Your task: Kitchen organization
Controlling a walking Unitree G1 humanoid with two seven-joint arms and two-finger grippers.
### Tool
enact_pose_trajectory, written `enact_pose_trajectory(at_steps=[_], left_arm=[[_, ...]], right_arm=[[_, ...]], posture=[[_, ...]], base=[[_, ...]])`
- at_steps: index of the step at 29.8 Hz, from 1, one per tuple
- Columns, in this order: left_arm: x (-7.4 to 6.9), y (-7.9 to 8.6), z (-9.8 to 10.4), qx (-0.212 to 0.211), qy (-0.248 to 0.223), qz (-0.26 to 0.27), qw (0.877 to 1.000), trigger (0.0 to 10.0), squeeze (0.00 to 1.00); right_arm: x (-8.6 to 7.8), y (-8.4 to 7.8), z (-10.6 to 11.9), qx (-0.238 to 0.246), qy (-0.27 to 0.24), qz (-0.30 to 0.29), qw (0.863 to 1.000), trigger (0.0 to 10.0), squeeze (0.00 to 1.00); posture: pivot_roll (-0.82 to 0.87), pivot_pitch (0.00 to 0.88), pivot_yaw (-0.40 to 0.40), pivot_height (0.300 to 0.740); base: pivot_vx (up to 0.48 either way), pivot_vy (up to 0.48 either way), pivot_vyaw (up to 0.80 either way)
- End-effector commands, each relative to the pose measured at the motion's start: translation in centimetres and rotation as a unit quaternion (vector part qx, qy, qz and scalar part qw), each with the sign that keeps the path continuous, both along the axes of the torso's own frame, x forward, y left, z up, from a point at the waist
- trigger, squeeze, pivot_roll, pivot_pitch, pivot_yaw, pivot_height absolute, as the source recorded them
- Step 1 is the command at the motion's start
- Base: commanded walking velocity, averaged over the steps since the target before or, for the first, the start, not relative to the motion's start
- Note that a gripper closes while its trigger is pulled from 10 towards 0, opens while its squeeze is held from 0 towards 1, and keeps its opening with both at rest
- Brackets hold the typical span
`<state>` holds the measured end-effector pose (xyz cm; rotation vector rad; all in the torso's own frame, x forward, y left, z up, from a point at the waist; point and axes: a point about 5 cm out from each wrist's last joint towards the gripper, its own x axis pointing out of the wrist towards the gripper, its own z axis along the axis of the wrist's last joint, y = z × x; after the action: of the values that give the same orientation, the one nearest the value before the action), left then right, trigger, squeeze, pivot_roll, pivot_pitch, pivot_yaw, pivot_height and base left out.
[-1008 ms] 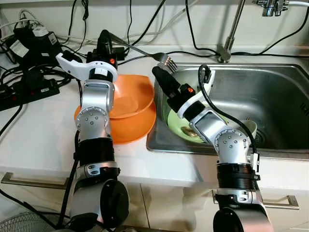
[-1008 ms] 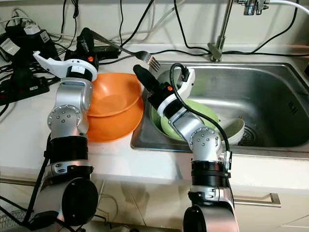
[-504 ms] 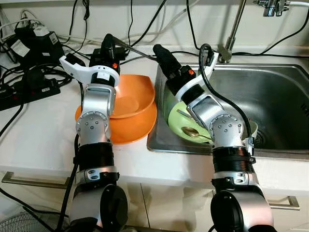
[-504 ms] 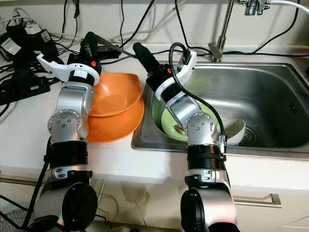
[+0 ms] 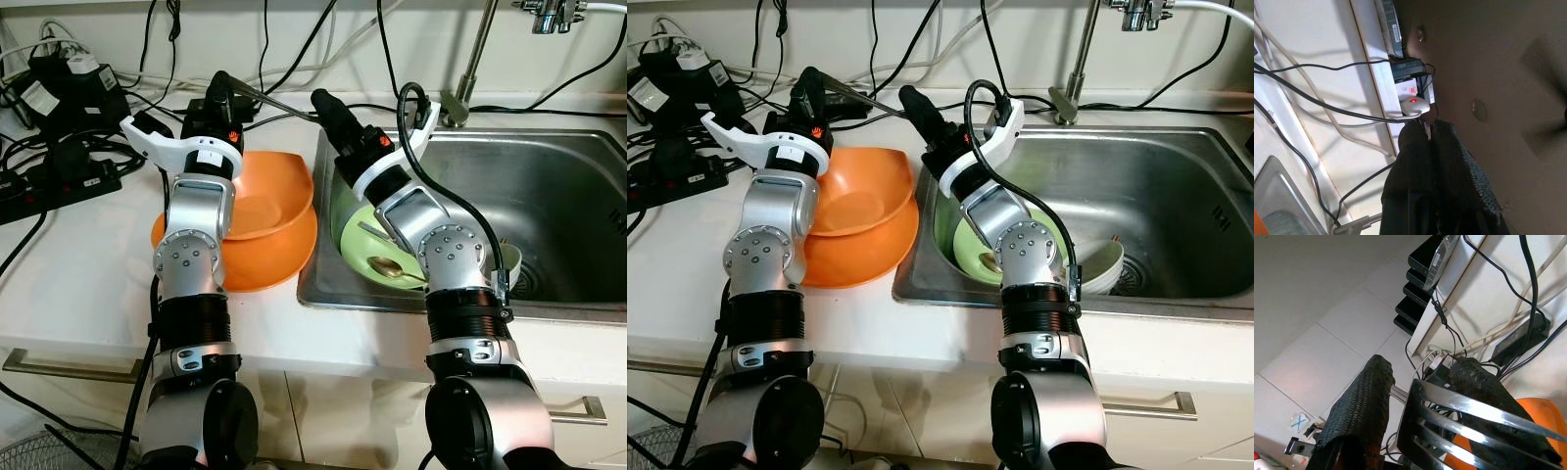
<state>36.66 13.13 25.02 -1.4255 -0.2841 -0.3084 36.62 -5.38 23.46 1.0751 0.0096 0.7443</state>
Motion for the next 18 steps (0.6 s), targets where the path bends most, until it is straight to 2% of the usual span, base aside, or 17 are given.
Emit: enact_pose_trajectory(at_steps=[1,2,3,4,5,6,7,8,9,10,18], left_arm=[[-0.54,-3.71,-1.73,-0.029,0.031,-0.049,0.998,0.0,0.00],[-0.52,-3.71,-1.75,-0.028,0.032,-0.049,0.998,0.0,0.00],[-0.50,-3.73,-1.80,-0.026,0.035,-0.049,0.998,1.4,0.00],[-0.50,-3.73,-1.80,-0.026,0.035,-0.049,0.998,1.4,0.00],[-0.50,-3.73,-1.81,-0.025,0.035,-0.048,0.998,2.4,0.00],[-0.50,-3.73,-1.84,-0.024,0.035,-0.049,0.998,4.7,0.00],[-0.49,-3.73,-1.86,-0.023,0.036,-0.049,0.998,4.7,0.00],[-0.48,-3.73,-1.91,-0.021,0.037,-0.049,0.998,6.4,0.00],[-0.46,-3.73,-1.97,-0.020,0.039,-0.049,0.998,9.8,0.00],[-0.45,-3.71,-2.02,-0.018,0.040,-0.049,0.998,10.0,0.00],[-0.39,-3.77,-2.38,-0.004,0.050,-0.050,0.998,10.0,0.00]], right_arm=[[-0.38,2.44,1.76,0.015,-0.025,0.033,0.999,0.0,0.00],[-0.37,2.45,1.76,0.015,-0.024,0.033,0.999,0.0,0.00],[-0.32,2.45,1.75,0.014,-0.023,0.030,0.999,0.0,0.00],[-0.32,2.45,1.75,0.014,-0.023,0.030,0.999,0.0,0.00],[-0.30,2.44,1.74,0.013,-0.023,0.030,0.999,0.0,0.00],[-0.26,2.43,1.74,0.013,-0.022,0.028,0.999,0.0,0.00],[-0.24,2.42,1.74,0.012,-0.022,0.028,0.999,0.0,0.00],[-0.22,2.42,1.74,0.012,-0.022,0.027,0.999,0.0,0.00],[-0.20,2.40,1.74,0.012,-0.022,0.026,0.999,0.0,0.00],[-0.18,2.40,1.74,0.012,-0.022,0.026,0.999,0.0,0.00],[0.00,2.23,1.70,0.010,-0.022,0.018,1.000,0.0,0.00]], posture=[[-0.05,0.000,0.096,0.740],[-0.05,0.000,0.096,0.740],[-0.05,0.000,0.097,0.740],[-0.05,0.000,0.097,0.740],[-0.05,0.000,0.097,0.740],[-0.05,0.000,0.097,0.740],[-0.05,0.000,0.097,0.740],[-0.05,0.000,0.097,0.740],[-0.05,0.000,0.097,0.740],[-0.05,0.000,0.098,0.740],[-0.04,0.000,0.098,0.740]], base=[[0.000,0.000,0.00],[0.000,0.000,0.00],[0.000,0.000,0.00],[0.000,0.000,0.00],[0.000,0.000,0.00],[0.000,0.000,0.00],[0.000,0.000,0.00],[0.000,0.000,0.00],[0.000,0.000,0.00],[0.000,0.000,0.00],[0.000,0.000,0.00]])
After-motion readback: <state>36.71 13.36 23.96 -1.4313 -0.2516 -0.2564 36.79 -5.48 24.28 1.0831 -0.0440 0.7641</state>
